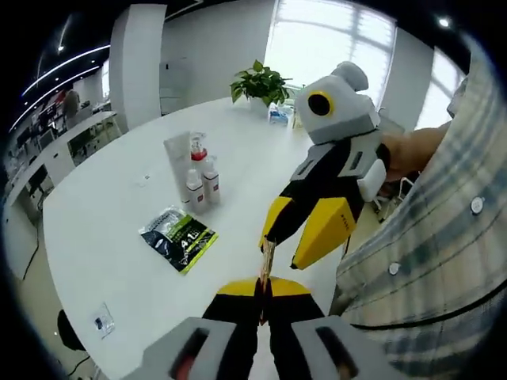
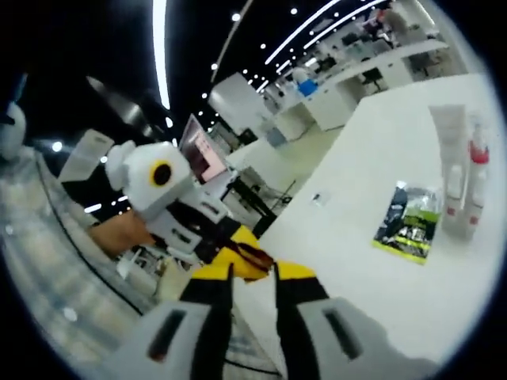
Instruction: Arrange the skincare products in the storage area until every visible bottle or jar stands upright without overlapping.
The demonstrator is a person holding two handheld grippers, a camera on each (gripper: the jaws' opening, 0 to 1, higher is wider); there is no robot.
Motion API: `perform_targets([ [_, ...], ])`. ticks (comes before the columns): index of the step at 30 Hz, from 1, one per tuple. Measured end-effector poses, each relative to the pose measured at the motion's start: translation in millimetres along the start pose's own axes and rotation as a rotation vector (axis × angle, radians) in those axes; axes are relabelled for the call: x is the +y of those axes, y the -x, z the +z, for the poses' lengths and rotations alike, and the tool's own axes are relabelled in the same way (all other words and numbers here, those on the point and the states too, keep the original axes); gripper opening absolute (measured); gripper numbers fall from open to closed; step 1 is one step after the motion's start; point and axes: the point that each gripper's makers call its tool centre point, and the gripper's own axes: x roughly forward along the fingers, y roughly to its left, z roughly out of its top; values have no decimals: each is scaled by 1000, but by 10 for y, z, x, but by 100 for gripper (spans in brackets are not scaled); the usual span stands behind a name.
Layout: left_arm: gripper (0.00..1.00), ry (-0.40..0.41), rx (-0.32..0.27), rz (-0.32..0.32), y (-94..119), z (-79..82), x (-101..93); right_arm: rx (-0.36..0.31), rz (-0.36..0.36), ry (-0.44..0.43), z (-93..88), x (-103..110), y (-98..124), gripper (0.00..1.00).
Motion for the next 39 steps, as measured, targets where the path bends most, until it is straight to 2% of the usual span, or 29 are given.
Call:
perform_targets([
  [4,2,12,5,23,-58,90,-21,-11,5,9,47,-25,127,18],
  [8,2,32,4,12,-87,156,-113,-24,9,69,84,11,242,18],
  [11,2,16,17,-10,-107,160,-199,44,28,118,-36,39,285,18],
  [13,2,9,31,-44,-119,143,-278,93,42,206,-117,81,316,17],
  [14,2,-24,65,-91,-122,93,-373,118,55,241,-160,114,327,16],
  [17,2,-97,110,-117,-119,34,-478,205,87,337,-311,215,372,15],
  [21,2,-97,132,-148,-117,9,-578,256,108,434,-394,322,393,12],
  [27,3,-155,195,-162,-163,-60,-700,286,115,428,-473,354,392,9],
  [29,3,-159,191,-168,-171,-38,-753,283,110,427,-473,353,405,1],
  [30,3,-153,185,-179,-176,-25,-786,261,72,442,-420,279,412,0],
  [32,3,-149,169,-170,-185,-8,-778,258,103,327,-430,318,446,0],
  [35,6,-105,109,-141,-196,58,-728,218,87,319,-369,255,477,0],
  [37,12,-62,81,-156,-178,76,-730,207,94,281,-353,247,509,0],
  [39,21,-39,25,-109,-162,123,-628,181,91,251,-316,213,535,0],
])
